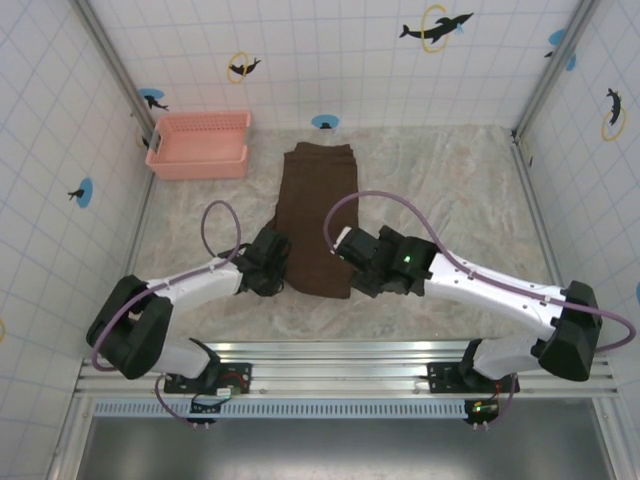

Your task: Roll up the long pants

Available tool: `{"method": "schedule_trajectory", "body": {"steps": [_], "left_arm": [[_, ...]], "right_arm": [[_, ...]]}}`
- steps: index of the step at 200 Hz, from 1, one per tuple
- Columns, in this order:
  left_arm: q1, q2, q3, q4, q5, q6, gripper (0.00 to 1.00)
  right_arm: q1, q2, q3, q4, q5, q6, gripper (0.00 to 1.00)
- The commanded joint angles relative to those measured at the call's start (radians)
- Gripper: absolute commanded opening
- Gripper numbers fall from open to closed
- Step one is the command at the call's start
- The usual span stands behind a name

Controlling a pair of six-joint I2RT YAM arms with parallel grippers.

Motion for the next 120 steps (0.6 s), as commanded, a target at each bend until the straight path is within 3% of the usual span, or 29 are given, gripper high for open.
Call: {"method": "schedule_trajectory", "body": {"steps": [1, 15, 47, 120], "left_arm": [[0.054, 0.031, 0.115, -0.313, 0.078, 0.047, 0.00], [0.086, 0.079, 0.193, -0.422, 0.123, 0.050, 0.00], [0.130, 0.203, 0.290, -0.457, 0.204, 0.089, 0.00], [0.172, 0.345, 0.365, -0.484, 0.224, 0.120, 0.00]], "right_arm": [[0.051, 0.000, -0.062, 0.101, 0.153, -0.088, 0.99], [0.069, 0.008, -0.094, 0.152, 0.176, -0.110, 0.99], [0.123, 0.055, -0.147, 0.261, 0.236, -0.170, 0.99], [0.292, 0.244, -0.076, 0.313, 0.333, -0.209, 0.99]]}}
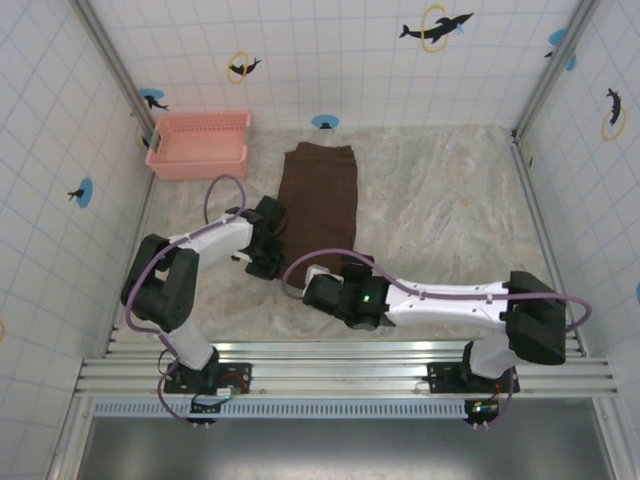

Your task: Roll up the long pants

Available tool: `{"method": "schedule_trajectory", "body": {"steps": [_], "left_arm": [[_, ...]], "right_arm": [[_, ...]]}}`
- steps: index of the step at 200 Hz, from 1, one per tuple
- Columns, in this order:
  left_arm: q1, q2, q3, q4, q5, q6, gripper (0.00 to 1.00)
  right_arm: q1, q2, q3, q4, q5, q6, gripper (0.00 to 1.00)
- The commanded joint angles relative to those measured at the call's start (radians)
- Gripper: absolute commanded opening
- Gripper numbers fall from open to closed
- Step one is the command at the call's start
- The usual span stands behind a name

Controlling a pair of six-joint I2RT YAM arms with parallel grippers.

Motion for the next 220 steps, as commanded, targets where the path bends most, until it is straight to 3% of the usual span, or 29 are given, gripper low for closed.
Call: {"method": "schedule_trajectory", "body": {"steps": [1, 55, 121, 220], "left_arm": [[0.022, 0.044, 0.016, -0.071, 0.026, 0.036, 0.00], [0.073, 0.122, 0.118, -0.128, 0.033, 0.111, 0.00], [0.079, 0.204, 0.167, -0.131, 0.055, 0.133, 0.00], [0.080, 0.225, 0.210, -0.148, 0.041, 0.142, 0.00]], "right_arm": [[0.052, 0.053, 0.043, 0.036, 0.076, -0.030, 0.99], [0.085, 0.105, 0.053, 0.043, 0.073, 0.007, 0.99], [0.133, 0.245, 0.047, 0.143, 0.162, -0.043, 0.99], [0.082, 0.489, 0.038, 0.410, 0.260, -0.117, 0.99]]}}
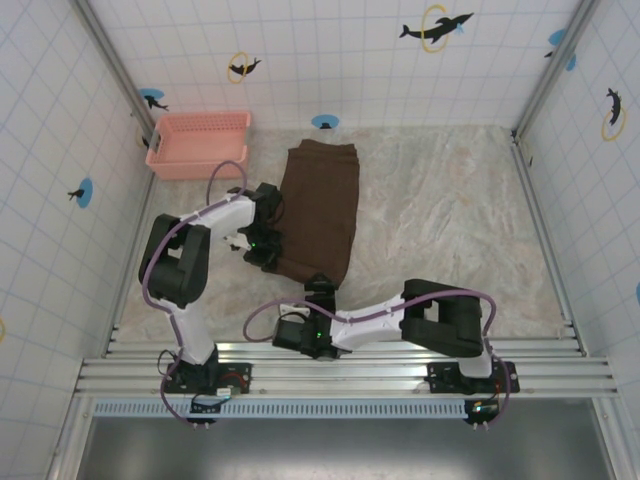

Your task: Roll up the long pants

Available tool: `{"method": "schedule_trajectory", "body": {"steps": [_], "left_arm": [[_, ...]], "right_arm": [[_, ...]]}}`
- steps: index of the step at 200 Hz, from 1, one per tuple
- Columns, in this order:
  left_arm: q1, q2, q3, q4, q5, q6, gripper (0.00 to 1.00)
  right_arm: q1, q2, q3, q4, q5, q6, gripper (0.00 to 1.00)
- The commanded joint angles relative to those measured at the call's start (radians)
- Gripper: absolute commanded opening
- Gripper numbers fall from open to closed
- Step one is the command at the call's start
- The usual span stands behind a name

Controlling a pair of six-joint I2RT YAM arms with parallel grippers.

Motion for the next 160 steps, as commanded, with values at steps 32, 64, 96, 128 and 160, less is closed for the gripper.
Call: {"method": "schedule_trajectory", "body": {"steps": [32, 64, 96, 128, 160], "left_arm": [[0.008, 0.047, 0.001, 0.022, -0.024, 0.027, 0.00], [0.008, 0.047, -0.007, 0.025, -0.027, 0.027, 0.00], [0.008, 0.047, -0.012, 0.026, -0.028, 0.027, 0.00], [0.009, 0.036, -0.029, 0.033, -0.035, 0.024, 0.00], [0.017, -0.001, -0.053, 0.031, -0.086, 0.089, 0.00]], "right_arm": [[-0.065, 0.110, 0.002, 0.139, 0.019, -0.032, 0.99], [-0.092, 0.155, -0.008, 0.204, 0.042, -0.050, 0.98], [-0.115, 0.196, -0.004, 0.223, 0.058, -0.031, 0.76], [-0.131, 0.211, 0.002, 0.256, 0.045, -0.057, 0.10], [-0.147, 0.150, 0.025, 0.161, -0.080, -0.044, 0.00]]}}
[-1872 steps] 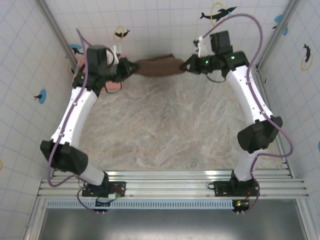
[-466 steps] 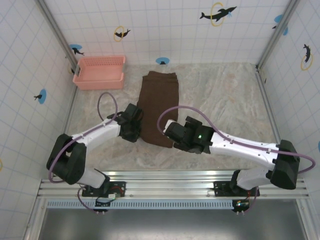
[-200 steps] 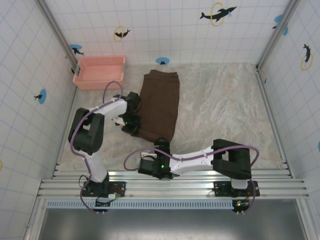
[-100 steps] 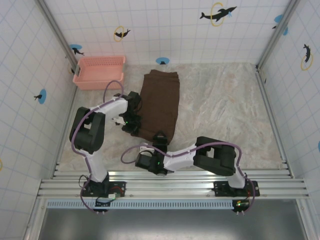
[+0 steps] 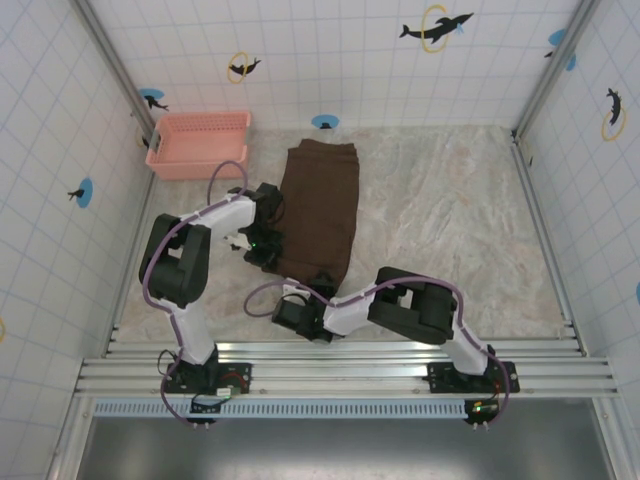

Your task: Roll up the long pants

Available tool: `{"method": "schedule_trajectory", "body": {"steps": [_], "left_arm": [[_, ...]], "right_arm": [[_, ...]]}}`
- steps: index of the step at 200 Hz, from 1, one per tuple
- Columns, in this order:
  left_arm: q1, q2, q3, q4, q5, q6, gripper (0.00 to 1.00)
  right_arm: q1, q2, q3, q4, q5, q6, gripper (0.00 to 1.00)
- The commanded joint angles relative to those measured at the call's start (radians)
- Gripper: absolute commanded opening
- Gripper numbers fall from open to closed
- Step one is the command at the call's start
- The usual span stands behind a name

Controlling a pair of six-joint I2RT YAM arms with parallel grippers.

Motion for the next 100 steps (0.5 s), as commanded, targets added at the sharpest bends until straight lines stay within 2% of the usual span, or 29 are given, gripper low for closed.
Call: {"method": "schedule_trajectory", "body": {"steps": [1, 17, 20, 27, 37, 44, 48, 100], "left_arm": [[0.016, -0.001, -0.047, 0.024, -0.084, 0.076, 0.00], [0.020, -0.035, -0.071, 0.047, -0.114, 0.163, 0.00], [0.019, -0.041, -0.078, 0.055, -0.119, 0.183, 0.03], [0.022, -0.059, -0.093, 0.061, -0.130, 0.216, 0.25], [0.020, -0.090, -0.119, 0.069, -0.144, 0.250, 0.68], [0.020, -0.117, -0.142, 0.087, -0.152, 0.283, 0.89], [0.020, -0.134, -0.155, 0.097, -0.159, 0.299, 0.96], [0.020, -0.488, -0.363, 0.285, -0.271, 0.442, 0.97]], "right_arm": [[-0.019, -0.022, 0.007, -0.102, -0.175, 0.020, 0.00], [-0.031, -0.063, 0.043, -0.217, -0.288, 0.036, 0.00], [-0.033, -0.073, 0.050, -0.239, -0.314, 0.037, 0.00], [-0.043, -0.090, 0.069, -0.287, -0.382, 0.043, 0.00], [-0.057, -0.121, 0.090, -0.357, -0.475, 0.051, 0.00], [-0.067, -0.143, 0.105, -0.399, -0.528, 0.050, 0.00], [-0.074, -0.152, 0.111, -0.417, -0.543, 0.052, 0.00], [-0.208, -0.210, 0.283, -0.688, -0.844, 0.012, 0.00]]}}
